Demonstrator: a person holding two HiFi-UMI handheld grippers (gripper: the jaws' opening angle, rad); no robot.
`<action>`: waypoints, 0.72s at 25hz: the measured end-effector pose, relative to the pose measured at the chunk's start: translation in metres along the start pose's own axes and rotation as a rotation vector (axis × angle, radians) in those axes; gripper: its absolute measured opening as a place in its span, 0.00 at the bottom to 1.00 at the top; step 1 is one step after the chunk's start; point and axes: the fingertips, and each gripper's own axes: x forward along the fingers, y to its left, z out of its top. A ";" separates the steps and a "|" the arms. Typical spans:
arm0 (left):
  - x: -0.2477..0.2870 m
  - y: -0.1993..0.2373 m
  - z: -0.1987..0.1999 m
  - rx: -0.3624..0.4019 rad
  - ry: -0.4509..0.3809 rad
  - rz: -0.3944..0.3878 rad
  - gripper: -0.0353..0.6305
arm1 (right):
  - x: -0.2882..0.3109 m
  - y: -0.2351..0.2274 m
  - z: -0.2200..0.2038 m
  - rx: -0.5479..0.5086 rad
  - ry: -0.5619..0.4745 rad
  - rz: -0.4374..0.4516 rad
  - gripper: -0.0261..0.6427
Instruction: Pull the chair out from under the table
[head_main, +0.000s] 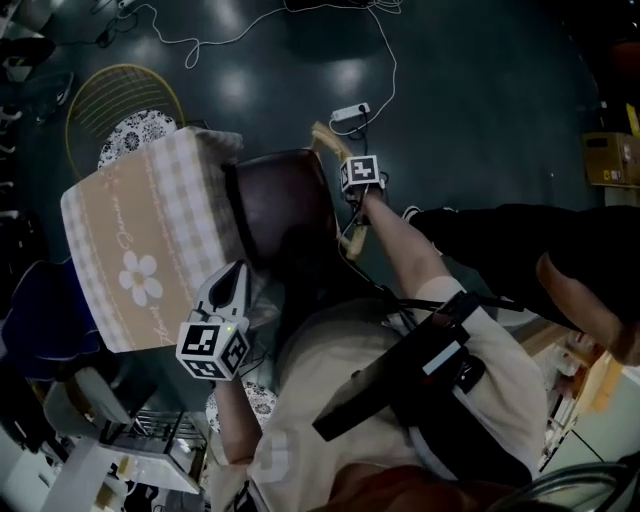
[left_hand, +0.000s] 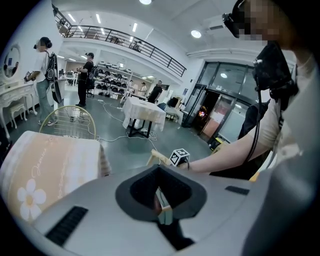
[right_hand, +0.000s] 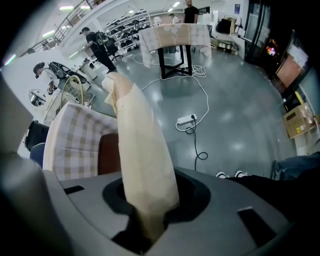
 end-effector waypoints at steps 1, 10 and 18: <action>0.000 -0.002 0.001 -0.001 0.004 0.000 0.06 | -0.001 -0.002 0.000 -0.002 0.002 0.002 0.22; 0.007 -0.006 0.011 0.017 0.004 -0.020 0.06 | -0.004 -0.011 0.006 0.007 -0.004 0.004 0.22; 0.003 -0.002 0.003 0.009 0.013 -0.012 0.06 | -0.005 -0.011 0.003 0.004 0.002 0.005 0.22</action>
